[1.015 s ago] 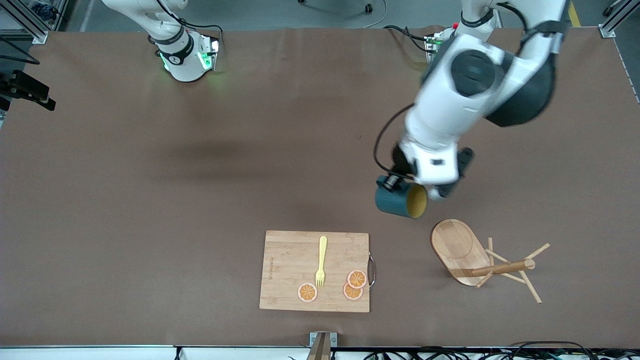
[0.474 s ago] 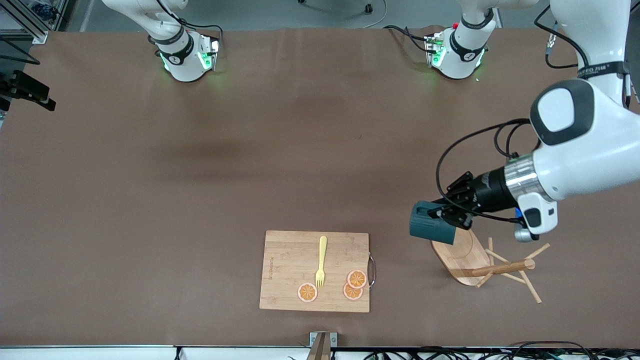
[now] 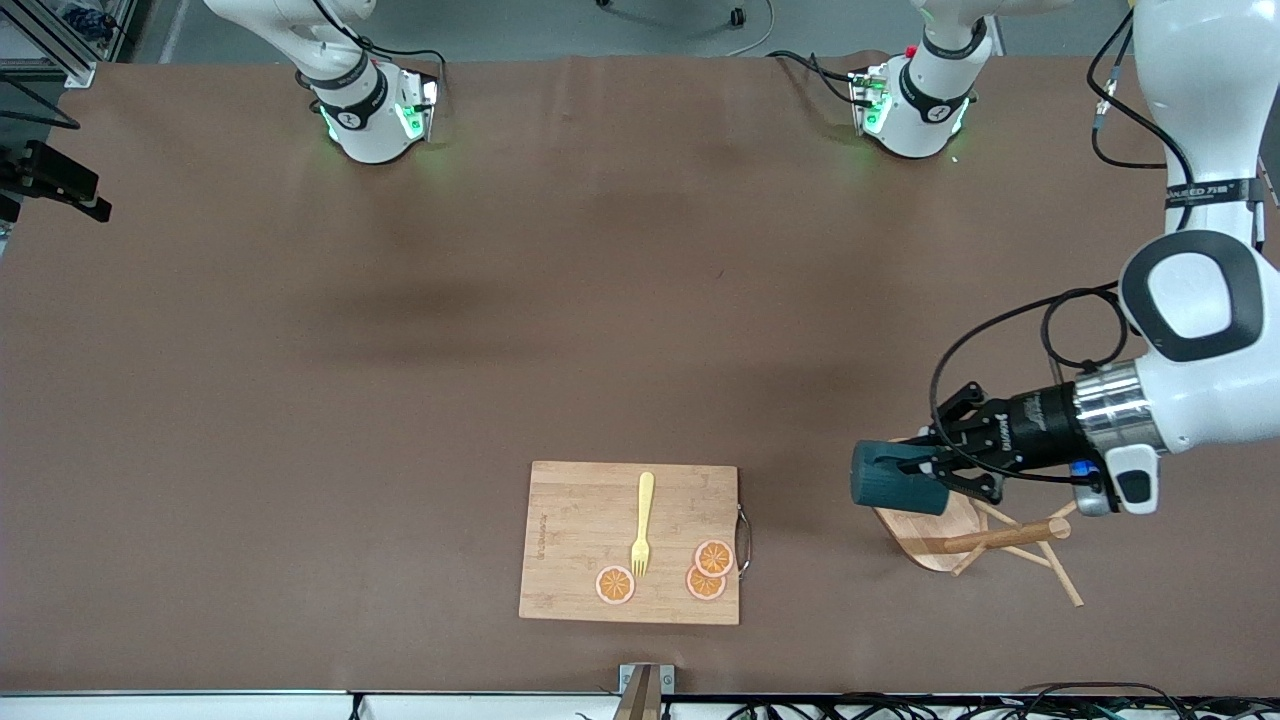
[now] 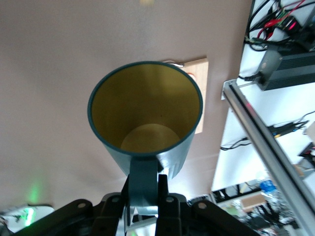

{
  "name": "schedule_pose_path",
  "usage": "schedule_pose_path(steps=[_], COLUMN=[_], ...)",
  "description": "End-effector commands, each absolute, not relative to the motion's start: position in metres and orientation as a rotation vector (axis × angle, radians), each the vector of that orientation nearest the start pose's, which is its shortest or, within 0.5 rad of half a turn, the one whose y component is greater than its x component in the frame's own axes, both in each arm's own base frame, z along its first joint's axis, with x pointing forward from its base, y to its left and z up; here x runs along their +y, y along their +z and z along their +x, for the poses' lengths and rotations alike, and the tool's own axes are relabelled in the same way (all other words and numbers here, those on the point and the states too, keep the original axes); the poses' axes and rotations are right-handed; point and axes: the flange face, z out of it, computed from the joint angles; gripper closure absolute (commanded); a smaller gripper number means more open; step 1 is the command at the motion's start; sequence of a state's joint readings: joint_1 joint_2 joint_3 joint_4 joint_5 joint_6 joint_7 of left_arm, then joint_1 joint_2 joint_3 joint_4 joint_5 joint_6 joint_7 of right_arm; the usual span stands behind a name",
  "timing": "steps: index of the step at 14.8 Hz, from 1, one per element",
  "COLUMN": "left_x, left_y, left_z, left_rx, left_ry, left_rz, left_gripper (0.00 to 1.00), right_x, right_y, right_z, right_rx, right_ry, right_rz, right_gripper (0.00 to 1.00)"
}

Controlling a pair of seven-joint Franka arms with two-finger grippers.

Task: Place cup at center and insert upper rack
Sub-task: 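Guide the mug handle onto a mug-tree peg with the left gripper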

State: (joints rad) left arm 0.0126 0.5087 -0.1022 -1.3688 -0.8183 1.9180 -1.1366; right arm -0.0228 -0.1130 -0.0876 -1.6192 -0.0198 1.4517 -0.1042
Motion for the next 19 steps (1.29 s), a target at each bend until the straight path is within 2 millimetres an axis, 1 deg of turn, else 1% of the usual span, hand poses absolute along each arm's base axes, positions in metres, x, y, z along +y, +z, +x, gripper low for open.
schedule_pose_path(steps=[1, 2, 5, 8, 11, 12, 15, 19], left_x=[-0.088, -0.077, -0.064, -0.057, -0.055, -0.048, -0.036, -0.013], left_y=[0.454, 0.450, 0.434, 0.426, 0.417, 0.415, 0.414, 0.410], left_z=[0.716, 0.718, 0.723, 0.725, 0.726, 0.727, 0.723, 0.715], left_rx=[1.474, 1.485, 1.448, 1.448, 1.441, 1.444, 1.418, 1.309], left_ry=[-0.598, -0.596, -0.607, -0.613, -0.618, -0.615, -0.646, -0.671], left_rz=[1.787, 1.773, 1.738, 1.724, 1.725, 1.721, 1.734, 1.790], left_gripper=[0.99, 0.99, 0.99, 0.99, 0.99, 0.99, 0.99, 0.99], right_x=[-0.061, -0.061, -0.060, -0.056, -0.056, -0.055, -0.055, -0.050], right_y=[0.653, 0.653, 0.654, 0.655, 0.656, 0.655, 0.655, 0.658], right_z=[0.496, 0.496, 0.497, 0.499, 0.499, 0.499, 0.498, 0.496], right_rx=[-0.002, -0.002, -0.007, -0.019, -0.016, -0.017, -0.008, -0.038], right_ry=[0.069, 0.069, 0.066, 0.047, 0.035, 0.037, 0.037, 0.033], right_rz=[-3.143, -3.143, -3.142, -3.144, -3.143, -3.140, -3.091, -3.104], right_gripper=[0.00, 0.00, 0.00, 0.00, 0.00, 0.00, 0.00, 0.00])
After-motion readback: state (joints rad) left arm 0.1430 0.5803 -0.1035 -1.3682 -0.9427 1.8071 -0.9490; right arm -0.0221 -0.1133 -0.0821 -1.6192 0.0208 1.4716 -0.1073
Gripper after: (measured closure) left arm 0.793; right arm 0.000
